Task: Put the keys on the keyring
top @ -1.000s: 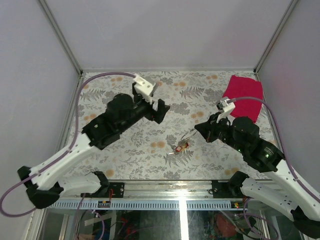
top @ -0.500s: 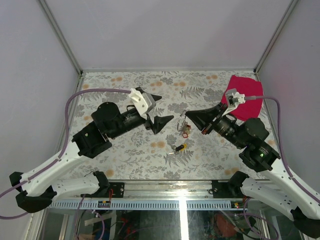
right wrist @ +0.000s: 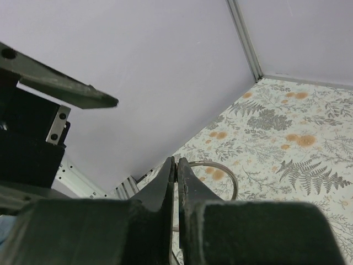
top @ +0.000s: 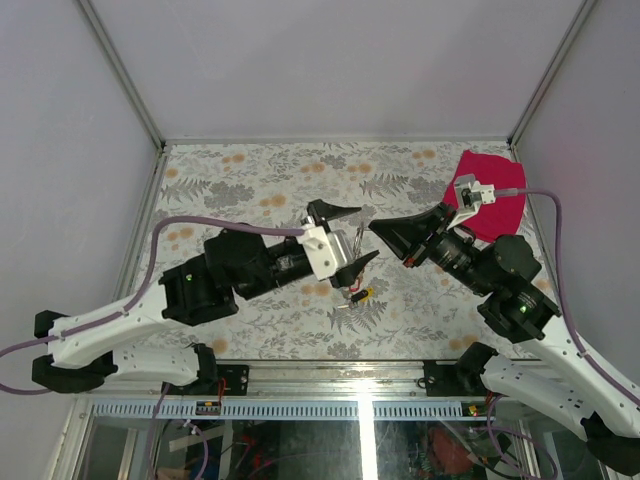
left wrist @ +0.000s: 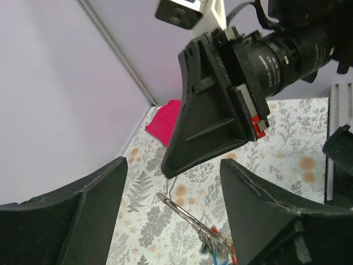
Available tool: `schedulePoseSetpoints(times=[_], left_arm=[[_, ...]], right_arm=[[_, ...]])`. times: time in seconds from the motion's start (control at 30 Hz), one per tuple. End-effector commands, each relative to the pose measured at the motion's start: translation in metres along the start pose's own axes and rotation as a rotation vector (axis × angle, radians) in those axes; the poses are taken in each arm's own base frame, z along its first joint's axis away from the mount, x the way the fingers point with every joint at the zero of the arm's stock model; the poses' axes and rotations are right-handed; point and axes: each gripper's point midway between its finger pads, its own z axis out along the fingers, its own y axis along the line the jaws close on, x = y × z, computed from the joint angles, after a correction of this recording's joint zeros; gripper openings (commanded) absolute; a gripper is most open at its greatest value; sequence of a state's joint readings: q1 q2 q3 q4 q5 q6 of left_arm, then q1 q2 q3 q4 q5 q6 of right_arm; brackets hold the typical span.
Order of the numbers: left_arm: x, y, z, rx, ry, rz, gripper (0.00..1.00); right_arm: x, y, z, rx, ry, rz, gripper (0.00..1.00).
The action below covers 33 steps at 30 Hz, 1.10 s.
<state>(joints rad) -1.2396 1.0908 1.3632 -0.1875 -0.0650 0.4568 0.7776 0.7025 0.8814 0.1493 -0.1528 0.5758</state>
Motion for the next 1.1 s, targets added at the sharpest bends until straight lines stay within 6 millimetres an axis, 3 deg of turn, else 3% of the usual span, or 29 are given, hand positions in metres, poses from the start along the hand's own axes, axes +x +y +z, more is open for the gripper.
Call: schedulePoseSetpoints(times=[0.0,0.3,0.57,1.07], left_arm=[[0.009,0.009,0.003,-0.088,0.075,0.105,0.67],[0.016,0.017,0.001,-0.138,0.115,0.157,0.56],[0.024,0.013,0.006,-0.131,0.141,0.185,0.49],[0.034,0.002,0.008,-0.093,0.163,0.248,0.42]], right_arm=[[-0.051,0.036,-0.007,-0.111,-0.141,-0.024,0.0],[-0.052,0.045,-0.011,-0.152,-0.139,-0.048,0.0],[-0.052,0.053,-0.013,-0.193,-0.127,-0.064,0.0],[-0.055,0.057,-0.017,-0.207,-0.135,-0.08,0.0]])
